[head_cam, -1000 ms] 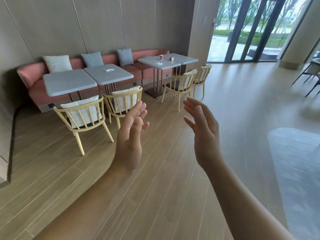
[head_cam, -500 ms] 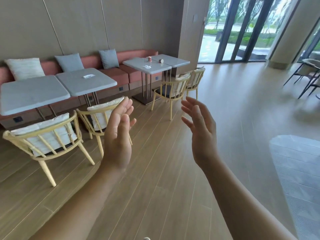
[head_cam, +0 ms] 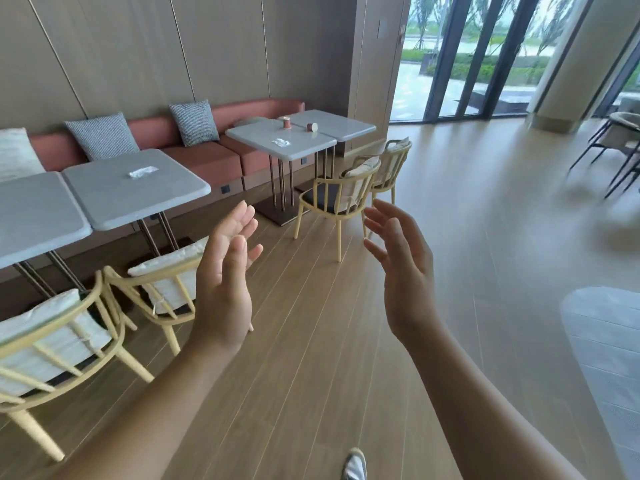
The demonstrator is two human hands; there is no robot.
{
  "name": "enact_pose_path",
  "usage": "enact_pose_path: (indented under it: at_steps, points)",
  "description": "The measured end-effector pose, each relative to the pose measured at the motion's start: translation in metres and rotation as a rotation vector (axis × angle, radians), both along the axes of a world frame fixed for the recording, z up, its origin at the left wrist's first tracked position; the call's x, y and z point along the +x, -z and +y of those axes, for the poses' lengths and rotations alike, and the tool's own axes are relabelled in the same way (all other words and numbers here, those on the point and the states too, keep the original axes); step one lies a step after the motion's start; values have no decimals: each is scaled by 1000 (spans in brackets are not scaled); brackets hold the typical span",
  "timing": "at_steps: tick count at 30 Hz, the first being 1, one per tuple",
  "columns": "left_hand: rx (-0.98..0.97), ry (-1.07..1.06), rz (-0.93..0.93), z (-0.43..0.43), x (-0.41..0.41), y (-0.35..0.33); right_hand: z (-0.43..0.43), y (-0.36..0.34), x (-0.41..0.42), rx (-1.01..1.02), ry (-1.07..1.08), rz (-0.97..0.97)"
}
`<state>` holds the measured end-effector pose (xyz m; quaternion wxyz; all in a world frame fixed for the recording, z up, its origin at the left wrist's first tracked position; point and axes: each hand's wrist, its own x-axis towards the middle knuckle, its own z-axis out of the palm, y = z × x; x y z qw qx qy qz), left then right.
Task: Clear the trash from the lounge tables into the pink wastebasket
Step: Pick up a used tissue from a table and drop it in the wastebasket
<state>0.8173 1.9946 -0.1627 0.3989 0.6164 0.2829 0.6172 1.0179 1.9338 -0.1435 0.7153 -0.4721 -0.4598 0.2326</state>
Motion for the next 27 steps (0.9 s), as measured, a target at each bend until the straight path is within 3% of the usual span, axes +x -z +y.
enact_pose_path:
  at_steps: [15, 27]
  points:
    - [1, -98, -18, 355, 160, 7, 380, 2, 157, -15, -77, -30]
    - [-22, -121, -57, 616, 209, 24, 653, 23, 209, -42, -94, -28]
